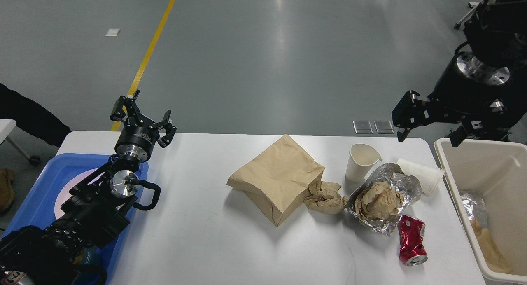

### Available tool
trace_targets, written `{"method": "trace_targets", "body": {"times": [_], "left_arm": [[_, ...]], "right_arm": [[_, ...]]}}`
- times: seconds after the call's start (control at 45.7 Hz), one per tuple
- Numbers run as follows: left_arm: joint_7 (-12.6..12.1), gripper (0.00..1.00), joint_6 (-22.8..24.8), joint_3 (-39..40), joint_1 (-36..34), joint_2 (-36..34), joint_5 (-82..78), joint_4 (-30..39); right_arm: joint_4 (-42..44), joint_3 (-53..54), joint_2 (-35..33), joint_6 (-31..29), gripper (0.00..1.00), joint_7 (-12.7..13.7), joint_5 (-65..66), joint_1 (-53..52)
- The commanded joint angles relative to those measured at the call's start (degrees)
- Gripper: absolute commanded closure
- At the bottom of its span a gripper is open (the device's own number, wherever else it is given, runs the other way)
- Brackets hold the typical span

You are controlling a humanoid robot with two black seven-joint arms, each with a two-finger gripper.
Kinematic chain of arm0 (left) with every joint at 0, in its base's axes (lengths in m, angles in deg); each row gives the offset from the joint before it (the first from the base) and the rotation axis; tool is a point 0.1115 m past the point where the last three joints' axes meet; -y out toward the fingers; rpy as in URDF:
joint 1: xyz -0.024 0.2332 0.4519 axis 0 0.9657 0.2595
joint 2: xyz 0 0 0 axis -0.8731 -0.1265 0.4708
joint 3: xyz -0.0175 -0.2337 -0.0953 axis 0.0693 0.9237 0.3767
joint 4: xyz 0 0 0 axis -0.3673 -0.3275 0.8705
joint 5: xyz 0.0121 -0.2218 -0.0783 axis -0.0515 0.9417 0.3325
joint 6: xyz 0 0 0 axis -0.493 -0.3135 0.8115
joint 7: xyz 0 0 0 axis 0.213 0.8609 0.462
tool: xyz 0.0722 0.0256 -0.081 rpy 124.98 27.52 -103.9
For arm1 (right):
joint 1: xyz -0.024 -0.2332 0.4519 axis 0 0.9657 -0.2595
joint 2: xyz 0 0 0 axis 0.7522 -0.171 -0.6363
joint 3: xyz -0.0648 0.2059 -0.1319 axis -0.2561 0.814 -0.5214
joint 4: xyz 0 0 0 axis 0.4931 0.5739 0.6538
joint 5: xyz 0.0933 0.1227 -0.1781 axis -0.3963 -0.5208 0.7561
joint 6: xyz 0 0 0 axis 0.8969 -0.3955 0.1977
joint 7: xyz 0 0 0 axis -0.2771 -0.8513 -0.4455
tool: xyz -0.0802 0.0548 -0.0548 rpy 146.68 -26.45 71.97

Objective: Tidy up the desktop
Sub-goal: 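Swing the right gripper back down toward the brown paper bag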

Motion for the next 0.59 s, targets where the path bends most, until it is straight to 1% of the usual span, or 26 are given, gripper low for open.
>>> {"method": "trace_targets", "body": {"times": [0.0,0.088,0.109,0.131,0.219,0.263,0.328,0.372,0.46,0.525,0.569], "left_arm": [[0.0,0.04,0.0,0.0,0.04,0.0,0.01,0.0],[0.0,0.04,0.0,0.0,-0.04,0.0,0.01,0.0],[0.0,0.04,0.0,0.0,0.04,0.0,0.01,0.0],[0.0,0.04,0.0,0.0,0.04,0.0,0.01,0.0],[0.0,0.04,0.0,0.0,0.04,0.0,0.01,0.0],[0.0,0.04,0.0,0.0,-0.04,0.0,0.01,0.0],[0.0,0.04,0.0,0.0,0.04,0.0,0.01,0.0],[0.0,0.04,0.0,0.0,0.04,0.0,0.01,0.0],[0.0,0.04,0.0,0.0,-0.04,0.0,0.01,0.0],[0.0,0.04,0.0,0.0,-0.04,0.0,0.01,0.0],[0.0,0.04,0.0,0.0,0.04,0.0,0.01,0.0]], "right_arm": [[0.82,0.08,0.39,0.0,0.0,0.1,0.31,1.57],[1.88,0.17,0.65,0.0,0.0,0.19,-0.31,3.68],[1.79,0.17,0.92,2.59,0.0,0.19,-0.4,4.29],[1.53,0.25,1.35,6.97,0.0,0.27,-0.57,5.43],[1.08,0.61,1.71,16.57,0.0,0.36,-2.41,7.73],[1.08,0.52,1.27,19.39,0.0,0.36,-4.69,8.43],[1.17,0.43,-0.13,21.77,0.0,0.98,-8.38,9.05],[1.35,0.17,-1.71,22.57,0.0,2.29,-11.19,9.48],[0.91,0.08,-4.44,21.96,0.0,5.89,-16.12,9.57],[-1.11,0.08,-5.23,20.38,0.0,8.79,-19.54,10.1],[-2.16,0.17,-5.67,18.71,0.0,10.2,-21.83,10.8]]}}
